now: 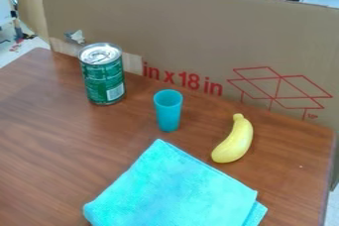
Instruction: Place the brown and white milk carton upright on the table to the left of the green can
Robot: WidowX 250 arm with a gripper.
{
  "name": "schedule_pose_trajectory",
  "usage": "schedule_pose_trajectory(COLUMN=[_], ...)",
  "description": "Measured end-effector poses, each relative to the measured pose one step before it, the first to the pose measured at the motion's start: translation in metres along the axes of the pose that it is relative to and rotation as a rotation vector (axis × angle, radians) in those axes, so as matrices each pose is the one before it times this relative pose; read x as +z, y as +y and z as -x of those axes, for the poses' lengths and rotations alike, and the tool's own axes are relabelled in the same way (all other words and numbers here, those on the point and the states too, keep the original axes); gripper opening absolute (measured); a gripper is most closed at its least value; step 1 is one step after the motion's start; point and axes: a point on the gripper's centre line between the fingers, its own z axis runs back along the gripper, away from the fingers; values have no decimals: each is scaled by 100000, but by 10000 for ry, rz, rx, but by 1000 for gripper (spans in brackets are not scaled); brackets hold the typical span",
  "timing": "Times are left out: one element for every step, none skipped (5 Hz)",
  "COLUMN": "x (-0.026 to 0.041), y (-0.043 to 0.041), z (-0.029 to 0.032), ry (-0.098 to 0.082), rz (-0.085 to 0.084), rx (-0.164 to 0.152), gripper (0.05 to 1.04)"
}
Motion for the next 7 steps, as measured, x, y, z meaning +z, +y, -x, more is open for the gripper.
schedule_pose_trajectory(x=[93,1873,3121,-551,-1015,-1318,-826], y=[-510,-666,-762,-488,-26,-1293,-1256], z=[-88,-1275,-2696,-3150,-2358,-2747,-2162], ry=[-3,-521,-707,72,-18,142,107], rz=[363,463,-257,-178,46,156,113], rx=[-63,-388,-583,-592,-171,-480,-441], gripper=[810,810,810,810,810,810,810])
